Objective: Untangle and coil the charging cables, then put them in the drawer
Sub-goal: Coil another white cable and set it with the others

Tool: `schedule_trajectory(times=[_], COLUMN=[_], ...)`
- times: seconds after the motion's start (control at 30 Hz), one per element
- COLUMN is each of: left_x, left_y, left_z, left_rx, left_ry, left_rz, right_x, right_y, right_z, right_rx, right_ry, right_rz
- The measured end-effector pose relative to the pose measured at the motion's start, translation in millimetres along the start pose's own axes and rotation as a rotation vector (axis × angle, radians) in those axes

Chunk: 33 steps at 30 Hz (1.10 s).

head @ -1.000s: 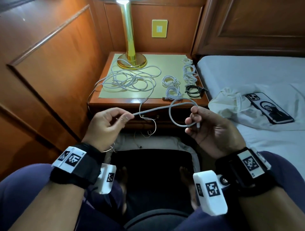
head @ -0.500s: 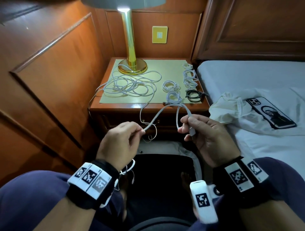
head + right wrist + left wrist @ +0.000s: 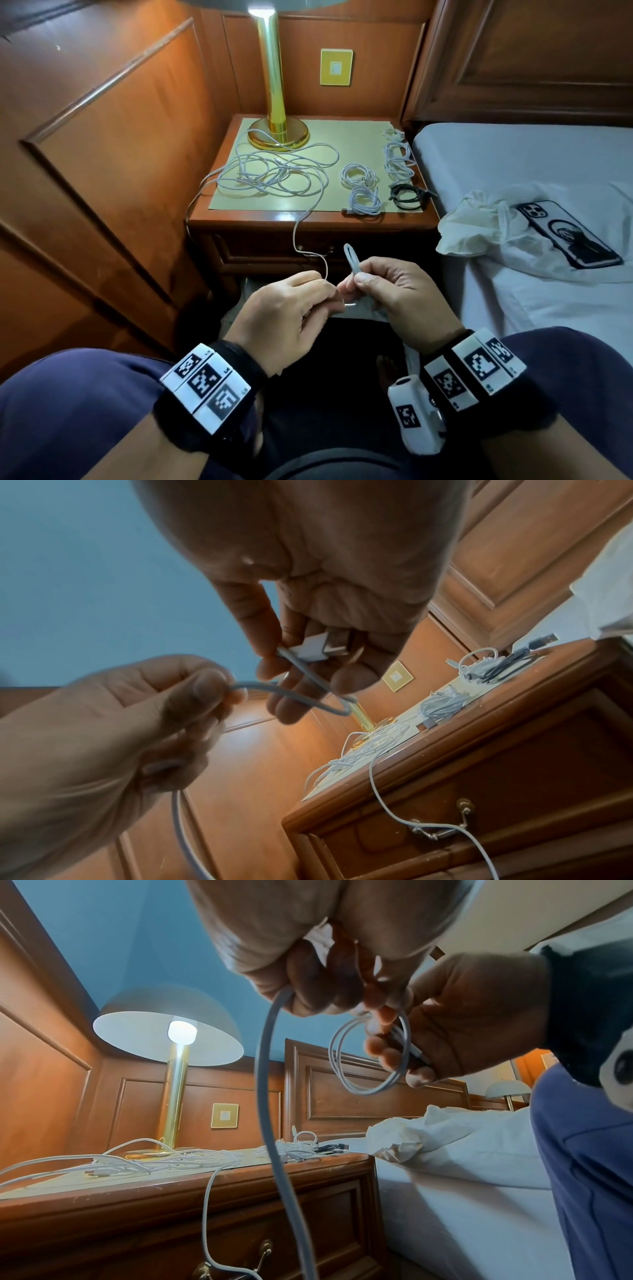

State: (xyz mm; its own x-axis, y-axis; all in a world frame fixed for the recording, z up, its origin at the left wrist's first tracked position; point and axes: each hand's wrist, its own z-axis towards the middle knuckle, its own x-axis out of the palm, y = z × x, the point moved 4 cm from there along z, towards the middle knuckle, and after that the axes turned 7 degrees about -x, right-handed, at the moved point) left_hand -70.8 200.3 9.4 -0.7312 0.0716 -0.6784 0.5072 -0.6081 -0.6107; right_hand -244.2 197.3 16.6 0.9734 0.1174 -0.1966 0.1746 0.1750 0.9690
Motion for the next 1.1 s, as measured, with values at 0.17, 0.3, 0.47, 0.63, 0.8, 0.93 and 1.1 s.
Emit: schedule_trajectory(times=[0.17, 0.3, 0.47, 0.63, 0.8, 0.93, 1.1], left_x=[-3, -9, -16, -15, -1, -2, -2], left_y=[-4, -8, -1, 12, 7, 4, 7], left_z=[1, 4, 7, 6, 8, 11, 14], left_rx=[0.011, 0.047, -0.035, -0.15, -0.289, -0.292, -0.381], left_ry=[-0.06, -0.097, -0.158, -0.138, -0.016, -0.015, 0.006], left_rz=[-0.051, -0.047, -0.074, -0.15, -0.391, -0.409, -0.511], right_x=[3, 8, 19, 13, 11, 17, 23], right_y=[-2, -3, -6, 4, 1, 2, 9], right_z=[-2, -2, -2, -4, -7, -9, -7], right_rx=[0.042, 0.099, 0.241, 0.3, 0.394, 0.35, 0.283], right_ry=[0.079, 0.112, 0.13, 0.073, 0.071, 0.093, 0.081], right_rz=[-0.108, -0.079, 0.231, 0.479, 0.601, 0.589, 0.532])
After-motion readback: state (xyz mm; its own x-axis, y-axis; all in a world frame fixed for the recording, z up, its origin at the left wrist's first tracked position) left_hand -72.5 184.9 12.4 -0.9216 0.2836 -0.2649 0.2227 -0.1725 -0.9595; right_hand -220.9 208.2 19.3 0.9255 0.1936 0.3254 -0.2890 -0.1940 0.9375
